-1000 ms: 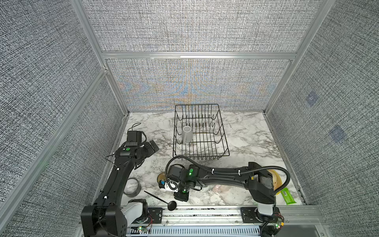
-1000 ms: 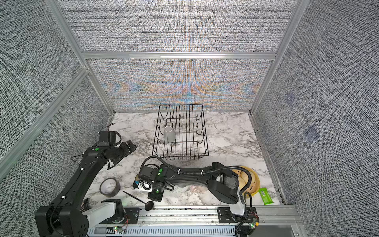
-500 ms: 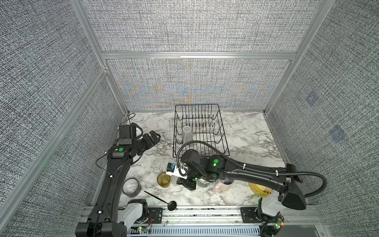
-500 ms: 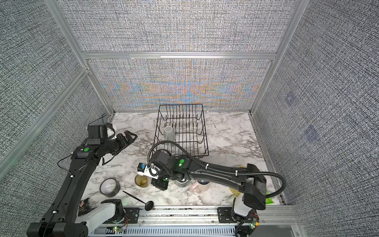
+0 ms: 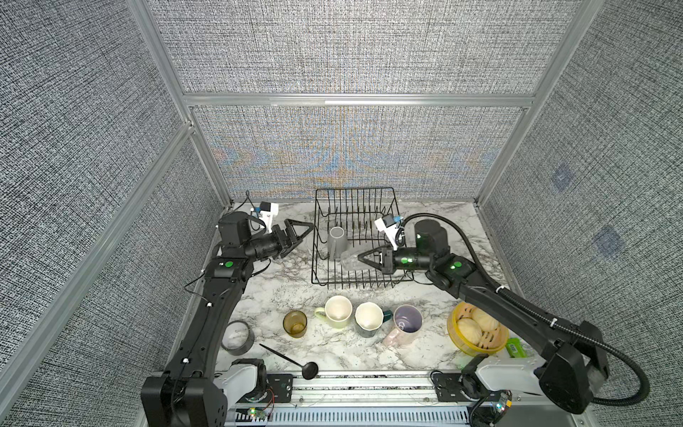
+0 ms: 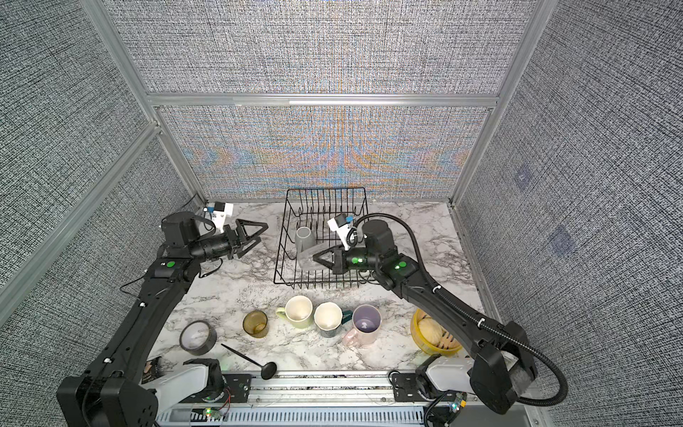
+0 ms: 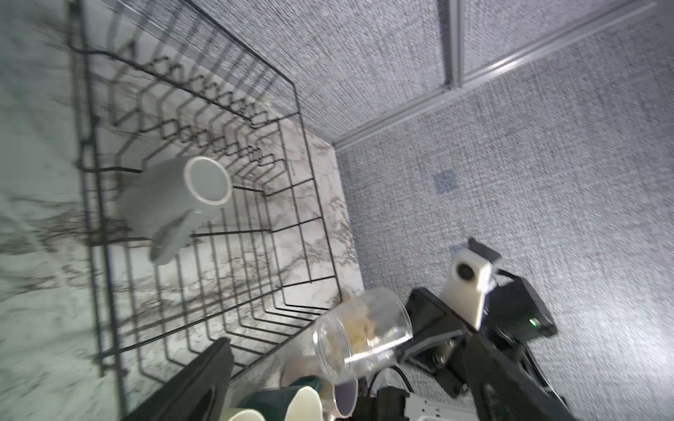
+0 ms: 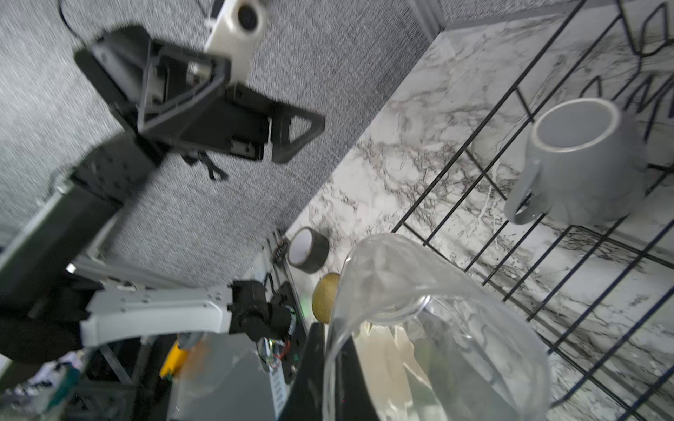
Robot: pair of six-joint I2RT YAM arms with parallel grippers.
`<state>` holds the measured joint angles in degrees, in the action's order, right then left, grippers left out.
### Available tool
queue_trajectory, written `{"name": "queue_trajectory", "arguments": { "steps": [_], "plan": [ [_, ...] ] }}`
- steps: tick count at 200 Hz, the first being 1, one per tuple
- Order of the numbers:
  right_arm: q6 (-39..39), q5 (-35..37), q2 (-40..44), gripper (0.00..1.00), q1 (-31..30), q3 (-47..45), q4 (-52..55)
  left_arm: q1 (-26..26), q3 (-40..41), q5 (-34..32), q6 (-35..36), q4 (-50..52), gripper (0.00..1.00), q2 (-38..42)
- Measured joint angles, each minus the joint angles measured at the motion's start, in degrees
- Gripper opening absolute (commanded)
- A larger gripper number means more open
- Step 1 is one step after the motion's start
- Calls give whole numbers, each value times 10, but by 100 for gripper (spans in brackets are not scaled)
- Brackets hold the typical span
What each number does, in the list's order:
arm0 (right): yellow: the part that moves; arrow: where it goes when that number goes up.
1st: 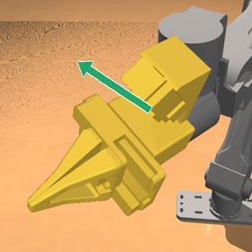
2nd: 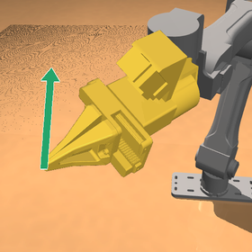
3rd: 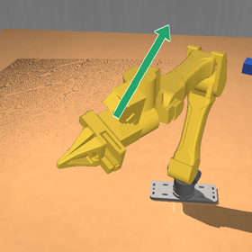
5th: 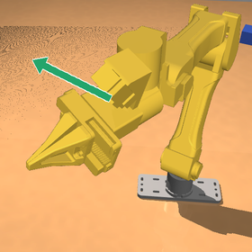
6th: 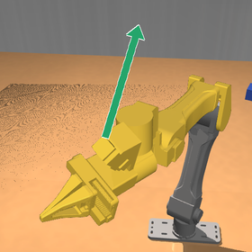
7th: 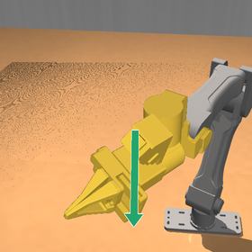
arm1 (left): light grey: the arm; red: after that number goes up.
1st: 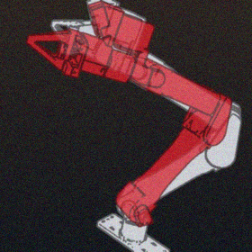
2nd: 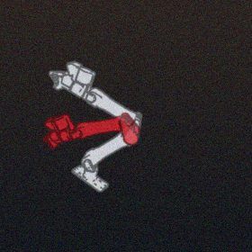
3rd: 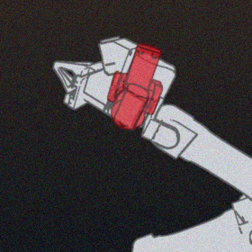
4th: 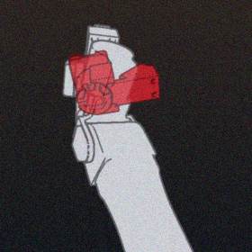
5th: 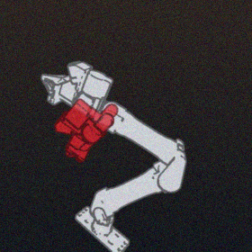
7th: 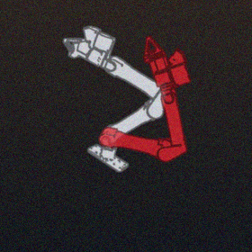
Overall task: Load cups into a dish rack
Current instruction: Pick up the cup from the bottom-center of the table.
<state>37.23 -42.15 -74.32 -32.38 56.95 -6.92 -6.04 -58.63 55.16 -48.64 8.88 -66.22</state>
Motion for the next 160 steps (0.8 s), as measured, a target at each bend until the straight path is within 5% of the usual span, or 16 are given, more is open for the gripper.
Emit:
{"name": "queue_trajectory", "arguments": {
  "steps": [98, 160],
  "plan": [
    [535, -95, -182, 0, 79, -67, -584, -103, -30, 29, -1, -41, 99, -72],
    [628, -100, -212, 0, 76, -42, -688, -120, -23, 4, 3, -37, 100, -103]
  ]
}}
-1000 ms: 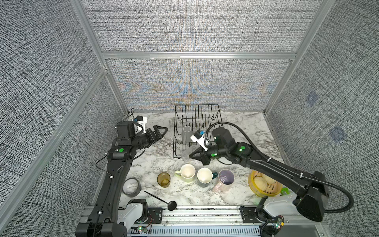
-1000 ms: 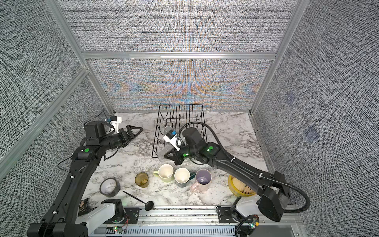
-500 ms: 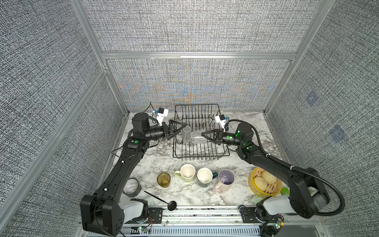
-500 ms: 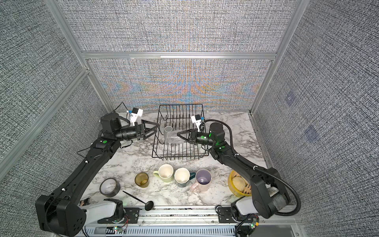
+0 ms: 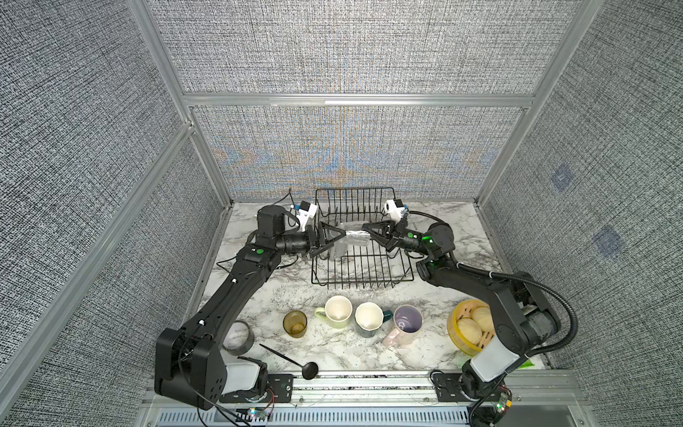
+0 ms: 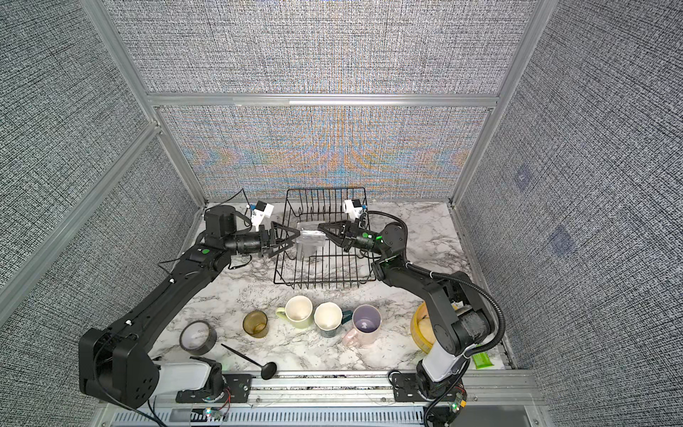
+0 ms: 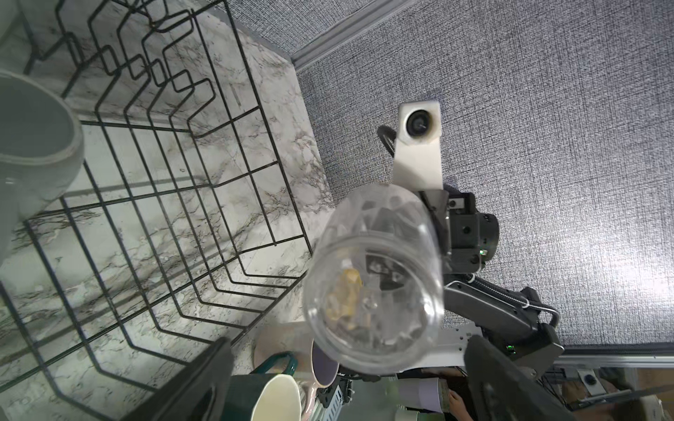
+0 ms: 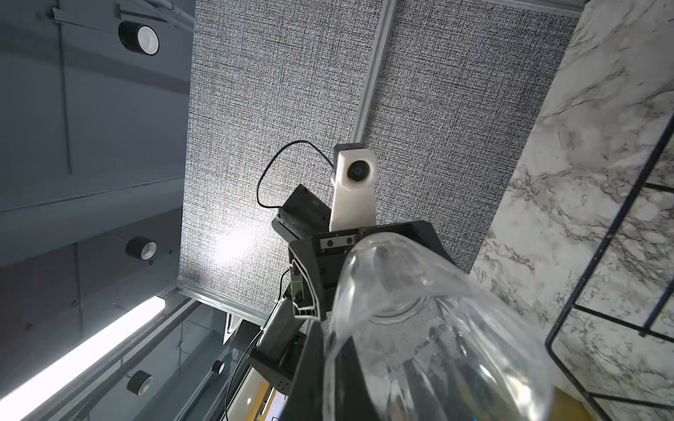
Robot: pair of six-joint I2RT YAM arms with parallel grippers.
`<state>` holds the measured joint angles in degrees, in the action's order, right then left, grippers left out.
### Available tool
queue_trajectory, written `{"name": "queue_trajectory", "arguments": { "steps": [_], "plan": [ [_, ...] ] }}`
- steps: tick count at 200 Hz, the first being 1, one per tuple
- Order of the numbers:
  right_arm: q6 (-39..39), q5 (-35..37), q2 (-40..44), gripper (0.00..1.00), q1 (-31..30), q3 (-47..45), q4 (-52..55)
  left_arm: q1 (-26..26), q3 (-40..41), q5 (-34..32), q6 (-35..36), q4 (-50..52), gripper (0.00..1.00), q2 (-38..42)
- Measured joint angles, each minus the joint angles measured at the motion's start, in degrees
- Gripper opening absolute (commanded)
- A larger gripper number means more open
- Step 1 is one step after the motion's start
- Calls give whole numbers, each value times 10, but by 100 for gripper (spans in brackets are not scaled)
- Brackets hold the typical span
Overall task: Load cups into a dish rack
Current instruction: Pick up the cup from the bottom-center of the table.
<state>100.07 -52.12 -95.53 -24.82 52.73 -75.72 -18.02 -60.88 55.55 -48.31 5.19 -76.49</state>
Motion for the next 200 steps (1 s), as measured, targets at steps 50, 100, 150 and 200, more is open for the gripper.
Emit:
{"name": "queue_trajectory", "arguments": {
  "steps": [50, 100, 150, 200],
  "plan": [
    [22, 0, -24, 0, -18, 13, -16, -22, -1, 11, -43, -61, 95, -18],
    [37, 3, -34, 0, -19, 18, -26, -27, -6, 12, -59, -68, 75, -19],
    [37, 8, -38, 0, -18, 12, -42, -27, -8, -2, -59, -50, 62, -21],
    [36, 4, -37, 33, -9, 0, -37, -28, -20, -11, -50, -41, 61, -32]
  ]
}}
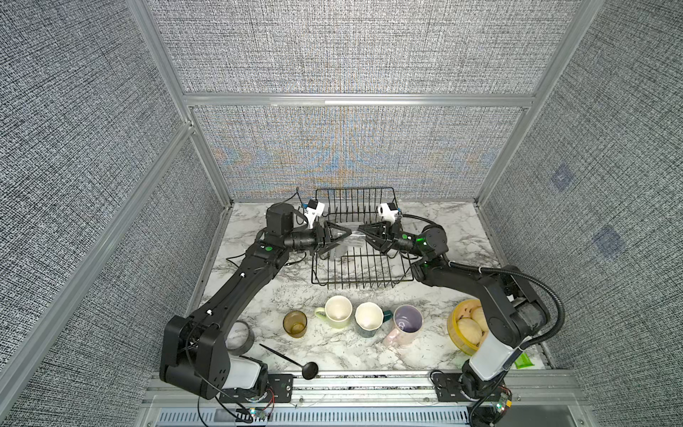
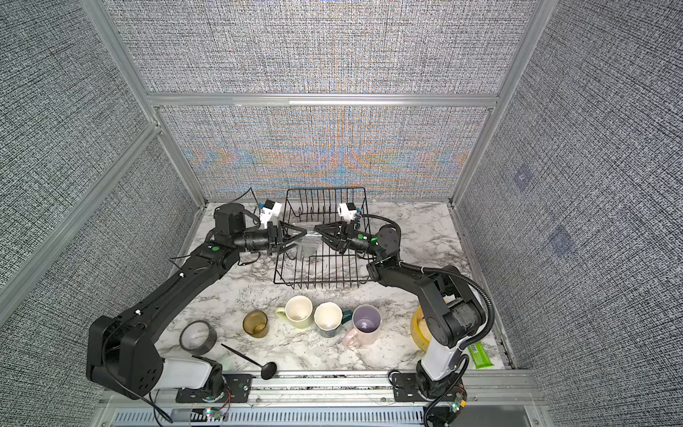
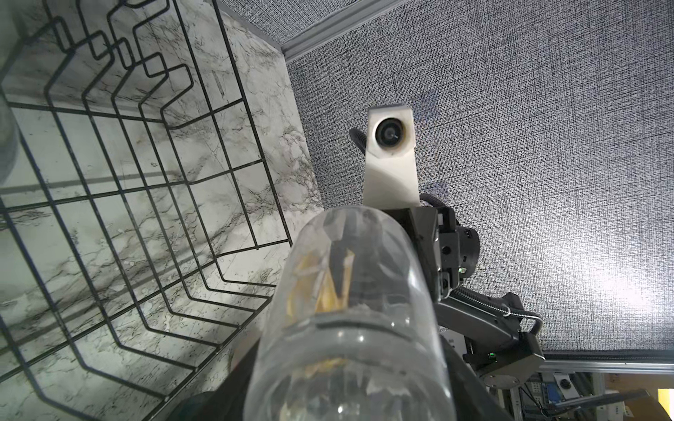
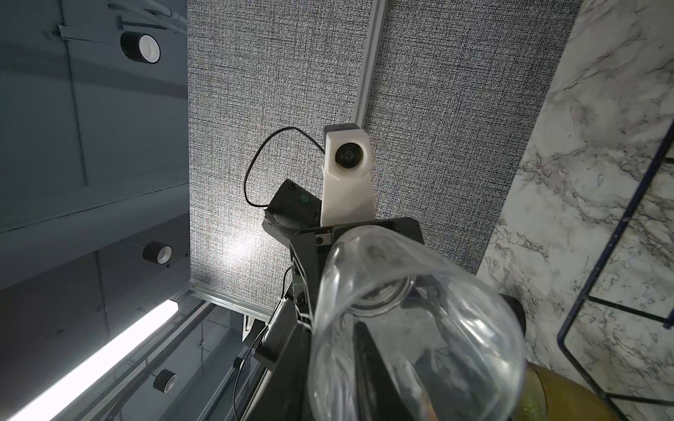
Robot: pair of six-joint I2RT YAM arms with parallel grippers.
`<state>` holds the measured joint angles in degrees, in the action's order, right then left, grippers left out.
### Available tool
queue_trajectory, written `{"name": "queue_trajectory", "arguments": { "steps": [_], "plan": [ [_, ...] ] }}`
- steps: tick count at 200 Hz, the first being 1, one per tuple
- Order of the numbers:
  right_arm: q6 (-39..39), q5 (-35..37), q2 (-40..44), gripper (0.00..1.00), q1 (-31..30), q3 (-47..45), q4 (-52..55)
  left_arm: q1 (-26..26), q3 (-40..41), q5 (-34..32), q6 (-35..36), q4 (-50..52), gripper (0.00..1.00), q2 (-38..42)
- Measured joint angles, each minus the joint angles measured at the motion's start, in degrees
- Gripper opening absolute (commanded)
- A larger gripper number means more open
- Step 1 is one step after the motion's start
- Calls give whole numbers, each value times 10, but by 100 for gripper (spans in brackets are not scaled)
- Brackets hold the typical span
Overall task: Load cups into a dish rack
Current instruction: Pick up the cup from the bottom-center of the table.
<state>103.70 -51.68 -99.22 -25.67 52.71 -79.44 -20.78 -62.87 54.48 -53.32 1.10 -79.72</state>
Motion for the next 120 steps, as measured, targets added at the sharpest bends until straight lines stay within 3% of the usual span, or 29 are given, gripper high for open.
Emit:
{"name": "queue_trajectory", "arguments": {
  "steps": [54, 79, 103, 120],
  "plan": [
    [0, -11, 26, 42, 43, -40, 4, -2, -48, -52, 59, 72, 59, -26],
    [-26, -23, 61, 63, 73, -76, 44, -16, -90, -88, 101, 122, 55, -55],
    [-111, -28, 130, 64, 94, -96, 170, -40, -151, -136, 150, 181, 53, -96],
    [-236, -26, 206, 65, 98, -78, 344, -57, -196, -174, 184, 224, 52, -127]
  ]
}}
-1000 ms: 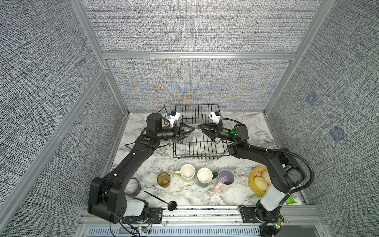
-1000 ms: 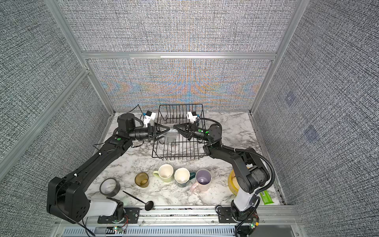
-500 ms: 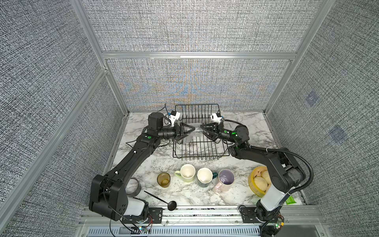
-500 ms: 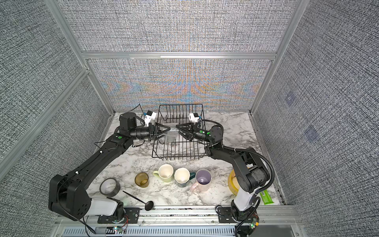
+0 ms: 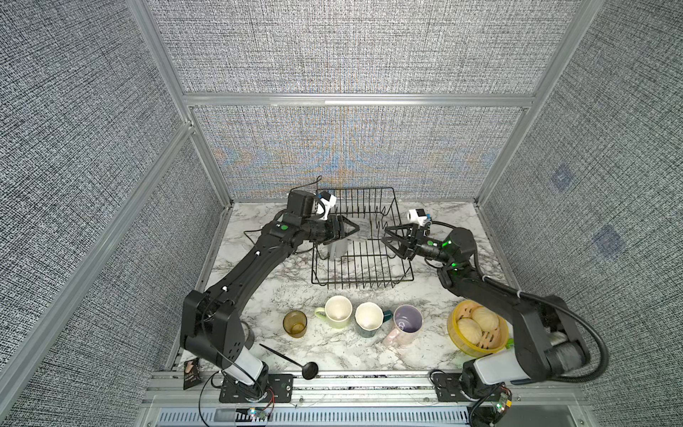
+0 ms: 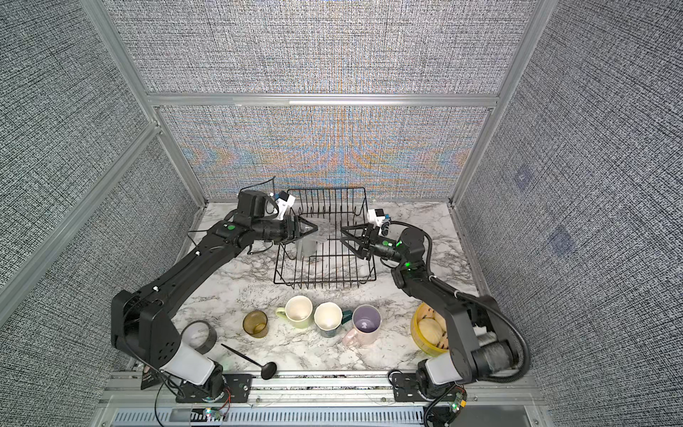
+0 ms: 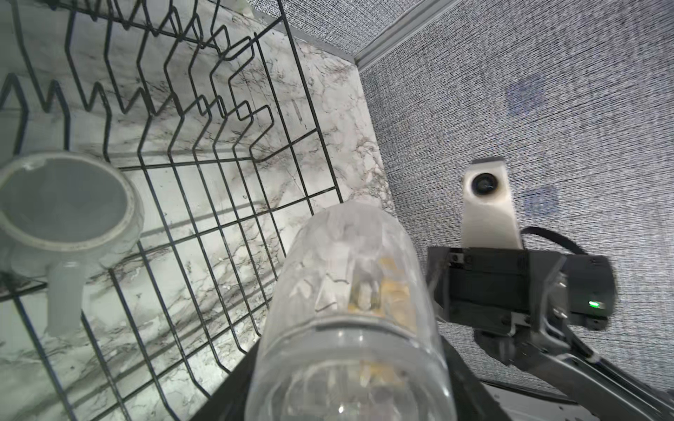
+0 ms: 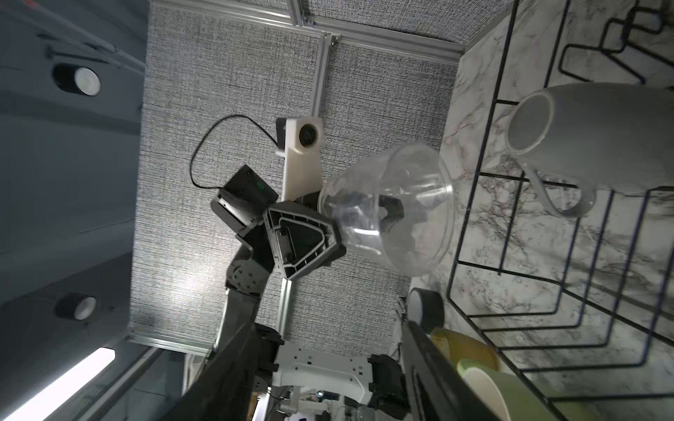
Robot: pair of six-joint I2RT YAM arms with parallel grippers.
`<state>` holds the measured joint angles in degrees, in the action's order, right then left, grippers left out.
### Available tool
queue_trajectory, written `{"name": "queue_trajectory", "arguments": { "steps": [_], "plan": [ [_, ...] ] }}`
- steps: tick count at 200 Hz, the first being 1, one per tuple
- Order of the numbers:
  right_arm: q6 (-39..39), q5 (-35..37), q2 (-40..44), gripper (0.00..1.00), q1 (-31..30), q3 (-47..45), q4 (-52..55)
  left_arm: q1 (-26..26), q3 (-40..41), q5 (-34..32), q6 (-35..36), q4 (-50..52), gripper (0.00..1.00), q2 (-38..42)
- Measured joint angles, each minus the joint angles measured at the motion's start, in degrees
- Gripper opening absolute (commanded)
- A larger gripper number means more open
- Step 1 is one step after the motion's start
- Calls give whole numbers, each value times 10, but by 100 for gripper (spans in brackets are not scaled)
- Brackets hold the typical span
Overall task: Load cups into a dish rack
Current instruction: Pick up the cup from the bottom-center of the table, then place the cup upside down at the dish rack.
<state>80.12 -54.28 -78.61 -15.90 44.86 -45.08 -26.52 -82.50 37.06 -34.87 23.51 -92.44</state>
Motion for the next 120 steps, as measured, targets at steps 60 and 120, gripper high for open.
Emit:
{"name": "queue_trajectory", "arguments": {
  "steps": [60, 120],
  "plan": [
    [-415, 211, 188, 69, 7, 73, 525, -49, -145, -140, 89, 119, 52, -108],
    [-554, 294, 205, 69, 9, 92, 690, -80, -245, -254, 135, 200, 52, -193]
  ]
}}
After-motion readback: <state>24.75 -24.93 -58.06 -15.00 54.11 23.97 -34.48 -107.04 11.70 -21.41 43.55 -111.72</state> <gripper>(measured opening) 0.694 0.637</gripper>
